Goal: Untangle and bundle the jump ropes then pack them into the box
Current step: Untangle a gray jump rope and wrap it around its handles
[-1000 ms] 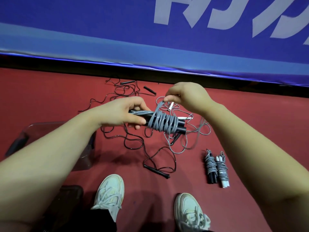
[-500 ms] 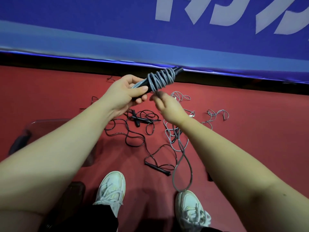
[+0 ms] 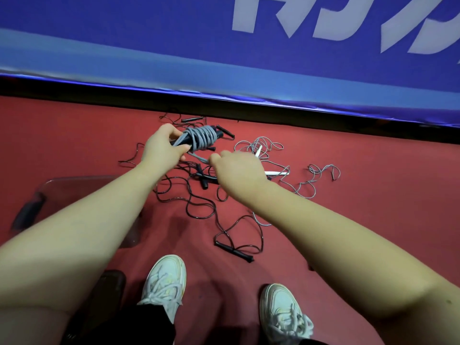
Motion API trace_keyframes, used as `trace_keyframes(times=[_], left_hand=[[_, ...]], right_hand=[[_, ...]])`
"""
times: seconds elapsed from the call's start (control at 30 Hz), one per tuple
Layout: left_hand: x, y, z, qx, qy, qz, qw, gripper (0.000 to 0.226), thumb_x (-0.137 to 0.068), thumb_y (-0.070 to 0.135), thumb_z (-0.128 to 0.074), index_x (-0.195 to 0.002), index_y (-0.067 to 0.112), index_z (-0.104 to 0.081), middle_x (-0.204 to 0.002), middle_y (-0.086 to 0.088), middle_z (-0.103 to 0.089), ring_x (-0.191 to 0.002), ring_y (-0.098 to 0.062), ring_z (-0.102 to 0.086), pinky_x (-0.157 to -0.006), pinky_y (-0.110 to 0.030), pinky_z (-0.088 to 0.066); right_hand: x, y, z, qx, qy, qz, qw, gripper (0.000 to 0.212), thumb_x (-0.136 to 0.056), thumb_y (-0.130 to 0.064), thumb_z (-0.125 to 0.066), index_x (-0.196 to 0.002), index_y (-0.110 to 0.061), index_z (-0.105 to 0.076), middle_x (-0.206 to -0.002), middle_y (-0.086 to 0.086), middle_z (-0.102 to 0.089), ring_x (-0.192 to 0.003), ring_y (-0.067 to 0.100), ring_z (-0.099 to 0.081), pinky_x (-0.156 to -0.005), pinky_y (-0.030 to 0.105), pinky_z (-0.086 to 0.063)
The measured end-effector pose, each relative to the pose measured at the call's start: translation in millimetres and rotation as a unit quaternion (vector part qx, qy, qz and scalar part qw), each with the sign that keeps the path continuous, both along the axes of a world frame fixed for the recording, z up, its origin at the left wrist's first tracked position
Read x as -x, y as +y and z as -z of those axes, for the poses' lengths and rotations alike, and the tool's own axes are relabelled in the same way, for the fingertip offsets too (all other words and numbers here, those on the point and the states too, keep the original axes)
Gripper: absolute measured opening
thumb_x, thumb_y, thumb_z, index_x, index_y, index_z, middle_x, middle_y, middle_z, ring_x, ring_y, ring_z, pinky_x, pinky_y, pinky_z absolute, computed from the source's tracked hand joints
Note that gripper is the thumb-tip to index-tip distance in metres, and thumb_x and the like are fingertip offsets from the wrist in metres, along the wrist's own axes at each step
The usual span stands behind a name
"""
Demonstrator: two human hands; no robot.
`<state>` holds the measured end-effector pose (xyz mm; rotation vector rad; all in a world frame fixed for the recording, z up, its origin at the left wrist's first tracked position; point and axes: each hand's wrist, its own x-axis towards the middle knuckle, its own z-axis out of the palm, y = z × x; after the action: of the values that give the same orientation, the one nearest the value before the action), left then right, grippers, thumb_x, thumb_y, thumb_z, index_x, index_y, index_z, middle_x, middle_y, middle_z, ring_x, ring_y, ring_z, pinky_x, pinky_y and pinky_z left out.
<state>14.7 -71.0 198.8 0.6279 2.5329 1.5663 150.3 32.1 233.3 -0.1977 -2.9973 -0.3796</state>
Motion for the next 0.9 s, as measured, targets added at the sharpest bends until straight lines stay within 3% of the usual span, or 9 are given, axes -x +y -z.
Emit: trace_keyframes(times=[0.07,0.2,0.33,0.53,0.63,0.7,0.8,0.83,0.9], left_hand=[[0,-3,-1,0.027,0.006,0.03,0.999,0.017,-0.086,0.004,-0.065,-0.097,0.014,-0.056,-0.091,-0.007,-0.064,-0.059,-0.016,-0.059,-0.063,-0.031,-0.05],[-12,-2,-9,0.047,-0.018,0.12,0.992,0.015,-0.087,0.002,-0.064,-0.095,0.014,-0.058,-0.072,-0.005,-0.061,-0.042,0.0,-0.052,-0.044,-0.012,-0.039],[-26,0,-22,0.106,-0.052,0.247,0.962,0.012,-0.087,-0.001,-0.063,-0.092,0.01,-0.059,-0.06,-0.004,-0.059,-0.039,0.0,-0.048,-0.041,-0.011,-0.036],[-38,2,-32,0.172,-0.076,0.41,0.892,0.012,-0.087,0.003,-0.064,-0.091,0.014,-0.06,-0.06,0.002,-0.063,-0.051,-0.01,-0.05,-0.051,-0.019,-0.041],[-38,-1,-36,0.125,-0.116,0.413,0.895,0.012,-0.089,0.002,-0.062,-0.092,0.013,-0.057,-0.062,-0.002,-0.063,-0.049,-0.011,-0.047,-0.05,-0.019,-0.039],[-41,-3,-40,0.075,-0.152,0.408,0.897,0.012,-0.09,-0.001,-0.057,-0.091,0.011,-0.054,-0.06,-0.004,-0.061,-0.047,-0.01,-0.045,-0.047,-0.017,-0.038],[-46,-2,-45,-0.017,-0.214,0.387,0.897,0.013,-0.089,-0.004,-0.052,-0.088,0.008,-0.048,-0.055,-0.005,-0.058,-0.042,-0.008,-0.043,-0.042,-0.014,-0.036],[-46,0,-46,-0.057,-0.235,0.375,0.895,0.013,-0.086,-0.002,-0.053,-0.087,0.008,-0.047,-0.055,-0.005,-0.058,-0.042,-0.008,-0.042,-0.041,-0.014,-0.036],[-47,4,-49,-0.143,-0.269,0.335,0.892,0.012,-0.083,0.002,-0.054,-0.084,0.011,-0.047,-0.056,-0.005,-0.057,-0.048,-0.01,-0.043,-0.041,-0.012,-0.036]], right_hand=[[2,5,-16,-0.051,0.041,-0.028,0.997,0.033,-0.095,-0.008,-0.035,-0.122,-0.013,-0.052,-0.115,0.007,-0.058,-0.104,0.029,-0.057,-0.065,0.032,-0.031],[8,28,-39,-0.075,0.071,-0.059,0.993,0.031,-0.097,-0.02,-0.043,-0.123,-0.024,-0.058,-0.114,0.003,-0.059,-0.105,0.028,-0.056,-0.067,0.03,-0.031],[7,53,-50,0.025,0.052,-0.065,0.996,0.028,-0.093,-0.041,-0.051,-0.117,-0.035,-0.063,-0.113,-0.003,-0.059,-0.109,0.021,-0.054,-0.069,0.027,-0.029],[-1,74,-41,0.148,-0.014,-0.081,0.986,0.033,-0.087,-0.045,-0.057,-0.117,-0.031,-0.066,-0.113,-0.003,-0.063,-0.109,0.017,-0.055,-0.073,0.024,-0.036],[-6,86,-28,0.25,-0.012,-0.057,0.967,0.036,-0.089,-0.038,-0.057,-0.119,-0.022,-0.065,-0.118,-0.003,-0.065,-0.111,0.013,-0.057,-0.084,0.022,-0.04],[-7,88,-12,0.35,-0.013,-0.04,0.936,0.031,-0.091,-0.031,-0.057,-0.118,-0.018,-0.066,-0.111,-0.007,-0.066,-0.098,0.003,-0.061,-0.088,0.014,-0.04],[-9,92,15,0.557,-0.01,0.057,0.828,0.014,-0.093,-0.009,-0.054,-0.102,-0.016,-0.063,-0.091,-0.009,-0.061,-0.075,-0.001,-0.057,-0.089,0.015,-0.046],[-9,90,20,0.582,-0.008,0.106,0.806,0.015,-0.094,-0.007,-0.052,-0.091,-0.021,-0.057,-0.084,-0.011,-0.054,-0.071,-0.001,-0.051,-0.084,0.02,-0.047],[-5,79,22,0.542,0.042,0.099,0.833,0.03,-0.096,-0.012,-0.05,-0.072,-0.027,-0.041,-0.069,-0.01,-0.042,-0.059,-0.001,-0.038,-0.061,0.019,-0.039]])
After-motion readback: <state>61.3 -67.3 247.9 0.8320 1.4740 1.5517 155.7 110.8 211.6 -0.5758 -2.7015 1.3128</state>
